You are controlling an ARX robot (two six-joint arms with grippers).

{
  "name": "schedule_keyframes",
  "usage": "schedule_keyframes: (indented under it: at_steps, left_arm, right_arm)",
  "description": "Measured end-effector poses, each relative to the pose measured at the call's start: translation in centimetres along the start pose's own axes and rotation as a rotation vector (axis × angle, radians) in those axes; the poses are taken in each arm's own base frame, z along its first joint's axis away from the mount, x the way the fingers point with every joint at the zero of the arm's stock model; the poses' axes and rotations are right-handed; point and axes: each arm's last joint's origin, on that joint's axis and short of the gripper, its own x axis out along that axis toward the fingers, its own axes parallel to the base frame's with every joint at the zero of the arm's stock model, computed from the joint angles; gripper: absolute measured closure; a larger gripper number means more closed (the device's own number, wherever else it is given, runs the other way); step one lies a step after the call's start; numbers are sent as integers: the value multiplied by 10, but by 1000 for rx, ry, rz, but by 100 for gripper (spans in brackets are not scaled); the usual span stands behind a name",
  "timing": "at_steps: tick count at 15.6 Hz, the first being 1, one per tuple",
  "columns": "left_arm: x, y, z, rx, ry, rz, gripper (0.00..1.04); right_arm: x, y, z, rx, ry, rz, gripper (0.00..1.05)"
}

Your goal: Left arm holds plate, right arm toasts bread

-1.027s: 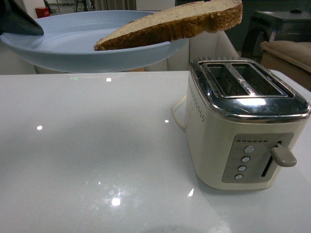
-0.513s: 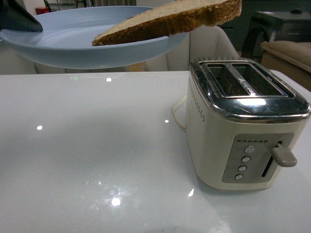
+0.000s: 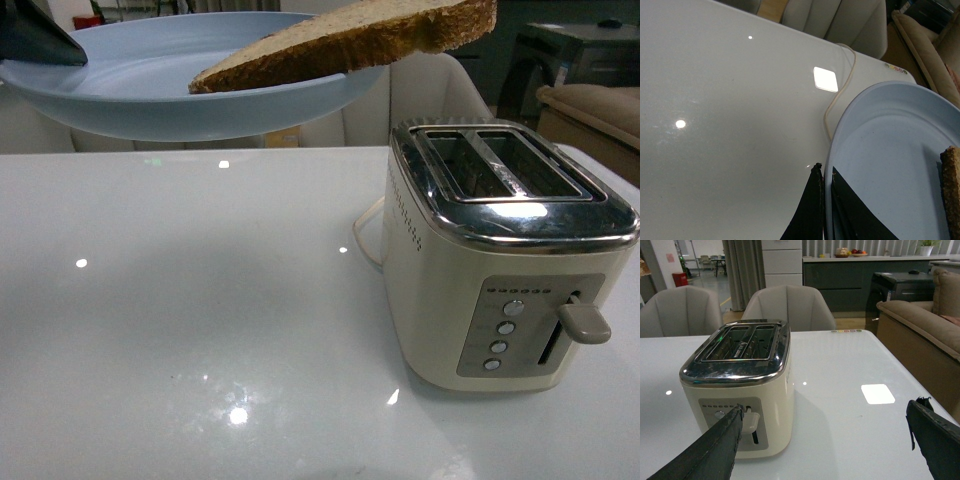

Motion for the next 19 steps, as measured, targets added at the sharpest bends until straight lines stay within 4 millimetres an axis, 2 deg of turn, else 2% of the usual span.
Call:
schedule_keyframes:
  at_steps: [6,7,8,9,10,12,15,17,18,19]
  left_arm:
    - [0,0,0,0,0,0,102]
    - [0,0,0,0,0,0,102]
    - [0,0,0,0,0,0,102]
    - [0,0,0,0,1,-2,102]
    - [1,0,0,-1,4,0,102]
    - [1,0,0,0,3,-2,102]
    - [1,0,0,0,3,-1,102]
    - [1,0,0,0,4,-1,102]
    - [1,0,0,0,3,-1,102]
    - [1,0,0,0,3,-1,102]
  right_arm:
    - [0,0,-2,3,26,-15,6]
    - [2,1,-3,9,173,-99,6]
    - [9,0,-1,-2,237,-166,6]
    - [15,-3,7,2,227,-207,6]
    - [22,-4,24,10,179,-215,6]
    - [45,-1,71,28,82,-183,6]
    - [86,13,119,51,64,-110,6]
    - [104,29,147,71,40,-65,6]
    - [109,40,154,81,48,-29,6]
    - [112,48,152,93,74,3,6]
